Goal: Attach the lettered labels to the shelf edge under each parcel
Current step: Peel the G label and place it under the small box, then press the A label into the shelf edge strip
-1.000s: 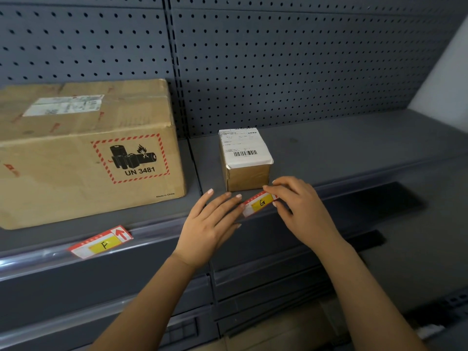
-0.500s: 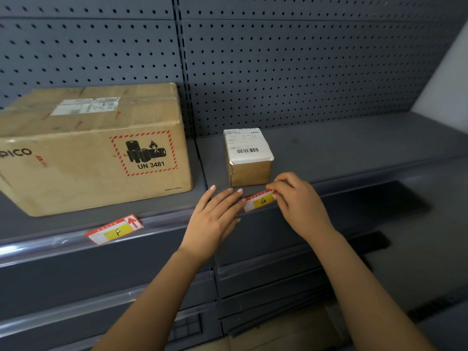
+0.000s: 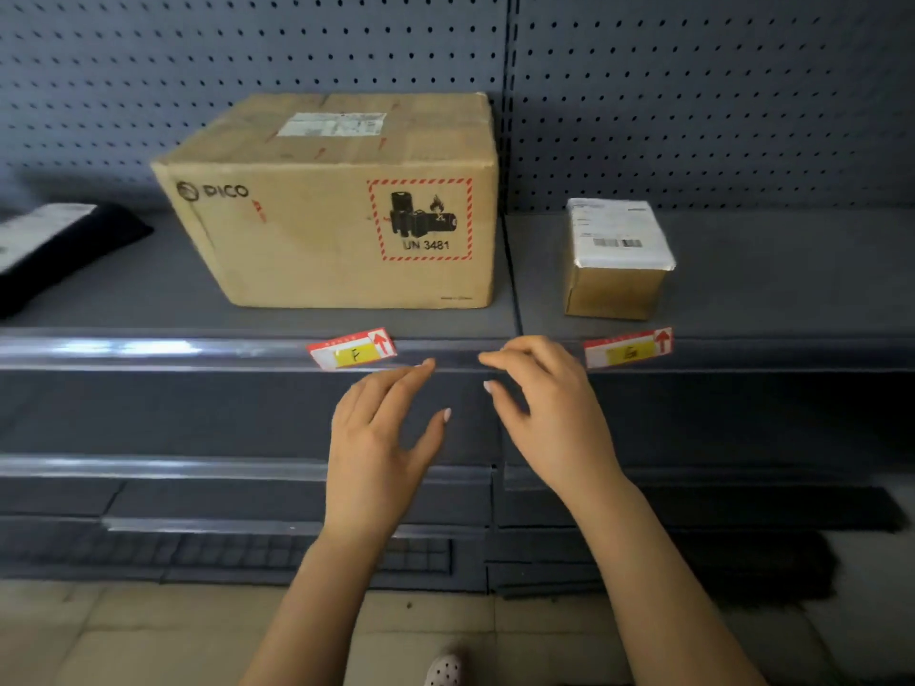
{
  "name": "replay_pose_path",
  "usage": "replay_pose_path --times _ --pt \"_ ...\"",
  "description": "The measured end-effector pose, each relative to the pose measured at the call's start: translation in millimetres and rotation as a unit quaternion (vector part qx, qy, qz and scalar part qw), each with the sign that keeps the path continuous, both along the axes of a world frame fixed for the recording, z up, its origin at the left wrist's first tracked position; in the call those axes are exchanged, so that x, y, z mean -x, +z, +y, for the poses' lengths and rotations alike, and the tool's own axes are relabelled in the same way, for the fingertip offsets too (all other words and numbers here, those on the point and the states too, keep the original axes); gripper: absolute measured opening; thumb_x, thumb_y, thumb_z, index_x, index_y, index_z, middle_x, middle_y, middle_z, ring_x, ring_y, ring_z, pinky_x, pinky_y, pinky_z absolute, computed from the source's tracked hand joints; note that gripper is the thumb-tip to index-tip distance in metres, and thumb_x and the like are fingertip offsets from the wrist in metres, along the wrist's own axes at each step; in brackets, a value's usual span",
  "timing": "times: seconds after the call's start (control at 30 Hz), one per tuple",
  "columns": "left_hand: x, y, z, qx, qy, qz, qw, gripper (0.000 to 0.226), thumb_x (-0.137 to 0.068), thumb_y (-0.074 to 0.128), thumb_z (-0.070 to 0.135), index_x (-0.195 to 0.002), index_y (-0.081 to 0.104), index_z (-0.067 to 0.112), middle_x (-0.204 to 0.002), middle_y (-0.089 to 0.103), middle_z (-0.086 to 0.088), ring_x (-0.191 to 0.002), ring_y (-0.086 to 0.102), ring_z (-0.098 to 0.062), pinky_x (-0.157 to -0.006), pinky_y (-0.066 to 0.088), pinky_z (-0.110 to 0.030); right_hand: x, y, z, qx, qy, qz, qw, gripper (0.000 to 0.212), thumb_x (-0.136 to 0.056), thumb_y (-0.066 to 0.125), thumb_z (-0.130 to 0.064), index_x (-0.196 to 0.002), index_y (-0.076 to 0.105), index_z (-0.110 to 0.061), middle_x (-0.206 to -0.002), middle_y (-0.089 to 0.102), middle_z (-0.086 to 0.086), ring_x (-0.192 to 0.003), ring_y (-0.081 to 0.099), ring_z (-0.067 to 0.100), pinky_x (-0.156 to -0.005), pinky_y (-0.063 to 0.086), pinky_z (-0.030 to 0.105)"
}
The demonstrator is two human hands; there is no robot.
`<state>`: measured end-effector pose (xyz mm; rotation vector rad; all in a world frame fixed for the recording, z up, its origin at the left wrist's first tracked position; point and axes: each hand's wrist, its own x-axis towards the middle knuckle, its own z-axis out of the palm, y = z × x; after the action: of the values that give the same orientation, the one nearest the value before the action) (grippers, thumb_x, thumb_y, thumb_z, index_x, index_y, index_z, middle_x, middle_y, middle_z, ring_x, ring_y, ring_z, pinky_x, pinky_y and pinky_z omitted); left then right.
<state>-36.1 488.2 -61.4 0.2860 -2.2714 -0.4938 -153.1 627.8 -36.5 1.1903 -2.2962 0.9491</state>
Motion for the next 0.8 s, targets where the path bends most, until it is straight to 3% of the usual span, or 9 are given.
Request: replay_pose_path --times 0.47,0.63,0.73,0.8 --pt "-182.2 14.8 -108.4 -0.076 0.157 0.01 0.985 0.045 -0.085 0.075 0.022 -0.127 0.061 0.02 -0.117 0.061 0.006 -0.113 0.051 -0.01 -0.098 0.043 -0.033 -156.1 12.9 -157.5 -0.033 0.179 -0.015 0.983 0.033 -0.082 0.072 -0.016 -0.114 0.065 -0.016 -0.106 0.057 0.0 -0.099 0.055 0.021 -0.085 0.046 0.035" --pt "-282.0 21.9 -185.9 -0.075 0.213 0.012 0.974 0.045 -0.084 0.076 0.019 -0.126 0.062 0.021 -0.118 0.061 0.01 -0.111 0.042 0.004 -0.097 0.041 -0.028 -243.3 19.6 -247.8 -0.032 0.233 -0.015 0.972 0.035 -0.082 0.072 -0.017 -0.116 0.063 -0.019 -0.107 0.055 -0.002 -0.098 0.054 0.019 -0.088 0.042 0.031" --pt "-344.1 29.2 -236.6 -0.059 0.253 0.02 0.965 0.044 -0.083 0.077 0.016 -0.124 0.063 0.02 -0.115 0.06 0.011 -0.111 0.048 -0.004 -0.098 0.039 -0.024 -299.6 24.2 -307.6 -0.022 0.27 -0.015 0.963 0.035 -0.081 0.072 -0.017 -0.115 0.064 -0.019 -0.107 0.056 -0.002 -0.098 0.054 0.019 -0.088 0.041 0.031" --pt "-382.9 34.3 -266.8 -0.05 0.279 0.021 0.959 0.043 -0.083 0.077 0.017 -0.123 0.064 0.019 -0.114 0.061 0.01 -0.11 0.051 -0.009 -0.097 0.042 -0.029 -334.9 26.7 -346.9 -0.012 0.294 -0.015 0.956 0.034 -0.081 0.072 -0.017 -0.114 0.064 -0.018 -0.106 0.056 -0.002 -0.096 0.054 0.02 -0.087 0.042 0.032"
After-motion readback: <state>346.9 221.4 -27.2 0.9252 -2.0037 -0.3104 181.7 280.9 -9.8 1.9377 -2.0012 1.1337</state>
